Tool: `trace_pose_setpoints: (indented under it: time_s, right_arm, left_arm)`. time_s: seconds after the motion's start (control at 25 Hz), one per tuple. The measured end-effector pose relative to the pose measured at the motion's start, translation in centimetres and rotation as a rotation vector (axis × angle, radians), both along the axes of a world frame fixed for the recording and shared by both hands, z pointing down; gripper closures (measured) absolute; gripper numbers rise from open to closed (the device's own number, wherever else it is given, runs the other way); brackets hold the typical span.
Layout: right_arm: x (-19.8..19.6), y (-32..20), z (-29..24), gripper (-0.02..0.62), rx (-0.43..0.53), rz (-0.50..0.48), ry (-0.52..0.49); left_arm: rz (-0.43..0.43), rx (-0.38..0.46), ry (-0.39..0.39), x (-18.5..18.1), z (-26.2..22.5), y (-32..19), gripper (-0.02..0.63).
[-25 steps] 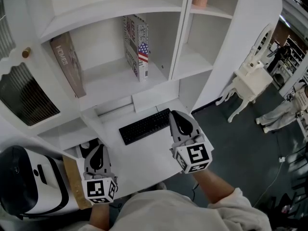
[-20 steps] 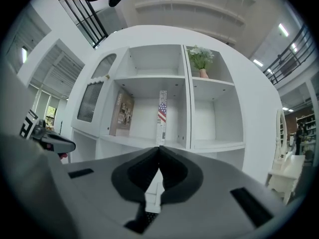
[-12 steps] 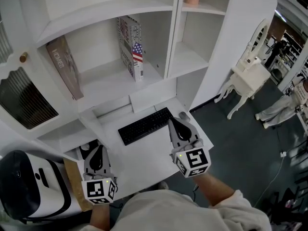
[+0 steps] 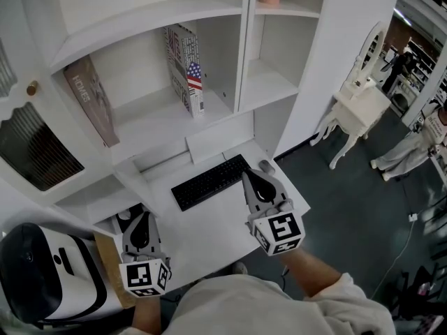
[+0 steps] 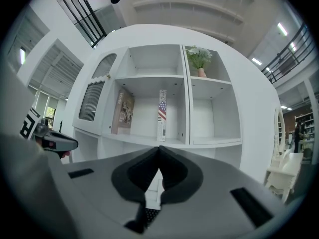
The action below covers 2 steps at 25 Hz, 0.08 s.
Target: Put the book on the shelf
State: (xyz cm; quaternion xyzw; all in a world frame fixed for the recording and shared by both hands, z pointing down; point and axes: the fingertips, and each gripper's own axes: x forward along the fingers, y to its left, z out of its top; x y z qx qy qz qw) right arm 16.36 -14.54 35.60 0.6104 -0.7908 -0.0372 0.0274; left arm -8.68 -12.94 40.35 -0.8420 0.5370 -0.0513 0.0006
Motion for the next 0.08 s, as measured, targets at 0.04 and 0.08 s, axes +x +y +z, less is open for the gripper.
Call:
trace_pose_setpoints:
  time_s: [0.04,0.08]
  right_arm:
    - [0.0,0.06,-0.07,0.592,0.001,0.0,0.0]
    - [0.01,0.13,-0.12,0.592,0.001,0.0,0.001]
  left_arm:
    - [0.001,0.0,-0.001,0.02,-0.02,0.08,0.603]
    - [0.001,0.0,-0.002,0.03,-0.04,0.17,0.603]
